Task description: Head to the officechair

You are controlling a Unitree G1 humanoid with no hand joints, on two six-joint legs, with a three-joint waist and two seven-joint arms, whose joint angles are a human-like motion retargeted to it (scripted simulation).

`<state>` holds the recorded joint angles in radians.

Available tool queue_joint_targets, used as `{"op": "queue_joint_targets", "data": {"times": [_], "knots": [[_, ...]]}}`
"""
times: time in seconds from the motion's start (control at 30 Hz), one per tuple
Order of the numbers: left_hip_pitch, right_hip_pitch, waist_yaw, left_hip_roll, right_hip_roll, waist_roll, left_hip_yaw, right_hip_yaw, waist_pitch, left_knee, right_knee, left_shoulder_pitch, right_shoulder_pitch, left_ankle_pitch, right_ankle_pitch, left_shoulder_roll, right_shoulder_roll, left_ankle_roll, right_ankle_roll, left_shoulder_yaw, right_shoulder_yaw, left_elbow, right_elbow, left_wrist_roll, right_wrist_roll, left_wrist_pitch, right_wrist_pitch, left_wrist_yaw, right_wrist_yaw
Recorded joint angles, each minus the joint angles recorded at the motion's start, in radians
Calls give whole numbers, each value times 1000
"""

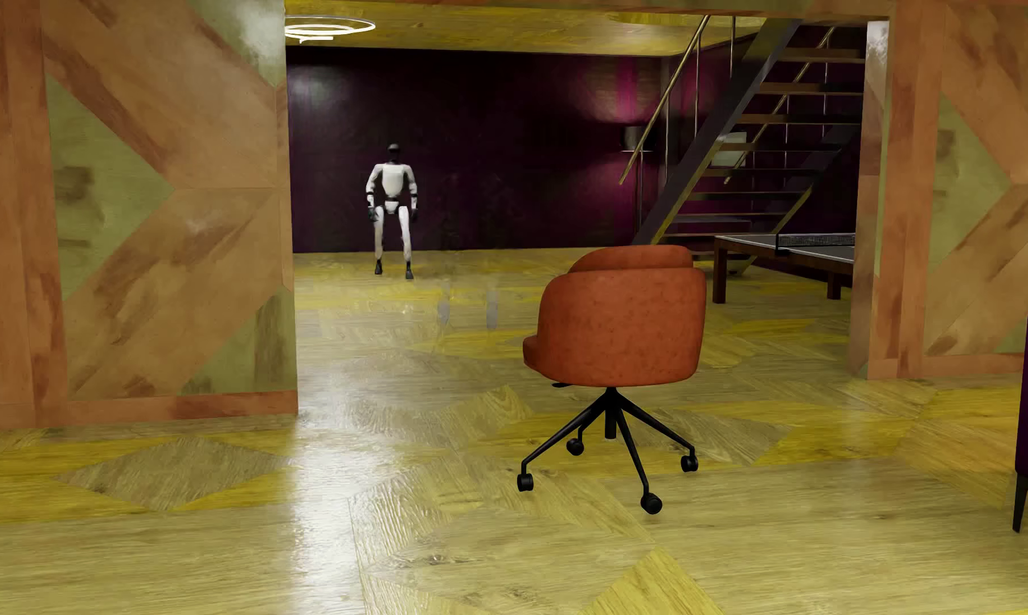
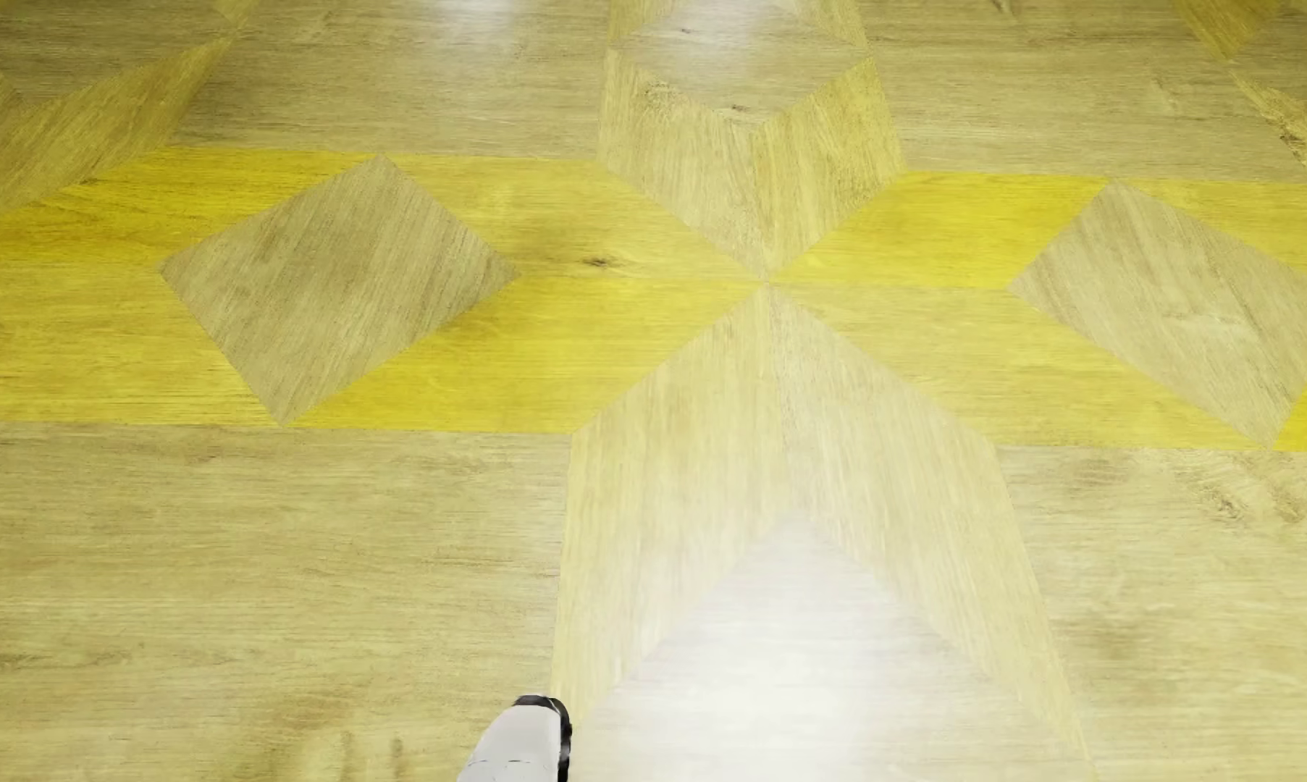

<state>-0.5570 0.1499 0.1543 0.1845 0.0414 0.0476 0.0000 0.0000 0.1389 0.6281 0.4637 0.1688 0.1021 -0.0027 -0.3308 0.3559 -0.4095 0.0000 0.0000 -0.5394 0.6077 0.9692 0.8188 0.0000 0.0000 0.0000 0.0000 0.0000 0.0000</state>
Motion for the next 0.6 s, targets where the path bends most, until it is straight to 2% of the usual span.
{"op": "queue_joint_targets", "data": {"times": [0.1, 0.17, 0.2, 0.23, 0.3, 0.33, 0.37, 0.4, 0.47, 0.53, 0.6], "knots": [[-8, 53, 30, 6, -29, -15, 0, 0, -10, -88, -9, 18, -41, -10, 6, 3, 18, 0, 0, -58, -8, 113, -25, 0, 0, 0, 0, 0, 0], [-34, 80, 48, 14, -53, -21, 0, 0, -25, -11, -11, 36, -28, 8, 91, 3, 24, 0, 0, -68, -22, 154, -71, 0, 0, 0, 0, 0, 0], [-47, 92, 33, 5, -66, -33, 0, 0, -26, 52, -2, 41, -2, 12, 188, 3, 34, 0, 0, -71, -57, 169, -94, 0, 0, 0, 0, 0, 0], [-43, 71, 17, -5, -78, -48, 0, 0, -32, 100, 48, 39, 34, 6, 333, 6, 47, 0, 0, -72, -96, 174, -106, 0, 0, 0, 0, 0, 0], [28, -65, -24, -23, -107, -67, 0, 0, -54, 137, 295, 30, 88, -58, 625, 13, 54, 0, 0, -25, -104, 157, -90, 0, 0, 0, 0, 0, 0], [113, -126, -61, -69, -116, -82, 0, 0, -24, 114, 474, 18, 136, -83, 720, 35, 39, 0, 0, -57, -106, 98, -146, 0, 0, 0, 0, 0, 0], [179, -206, -89, -78, -104, -85, 0, 0, -15, 102, 641, -2, 158, -106, 738, 48, 34, 0, 0, -33, -97, 63, -156, 0, 0, 0, 0, 0, 0], [231, -293, -127, -95, -92, -85, 0, 0, -12, 73, 776, -33, 169, -123, 696, 63, 30, 0, 0, -12, -83, 30, -153, 0, 0, 0, 0, 0, 0], [354, -423, -211, -99, -52, -75, 0, 0, -5, 23, 839, -86, 199, -138, 625, 82, 24, 0, 0, 63, -53, -44, -137, 0, 0, 0, 0, 0, 0], [462, -539, -268, -99, -25, -64, 0, 0, -1, -17, 705, -144, 224, -164, 616, 95, 16, 0, 0, 119, -26, -122, -133, 0, 0, 0, 0, 0, 0], [568, -595, -308, -95, -22, -59, 0, 0, 5, -50, 407, -210, 236, -203, 674, 104, 19, 0, 0, 149, 1, -178, -121, 0, 0, 0, 0, 0, 0]]}}
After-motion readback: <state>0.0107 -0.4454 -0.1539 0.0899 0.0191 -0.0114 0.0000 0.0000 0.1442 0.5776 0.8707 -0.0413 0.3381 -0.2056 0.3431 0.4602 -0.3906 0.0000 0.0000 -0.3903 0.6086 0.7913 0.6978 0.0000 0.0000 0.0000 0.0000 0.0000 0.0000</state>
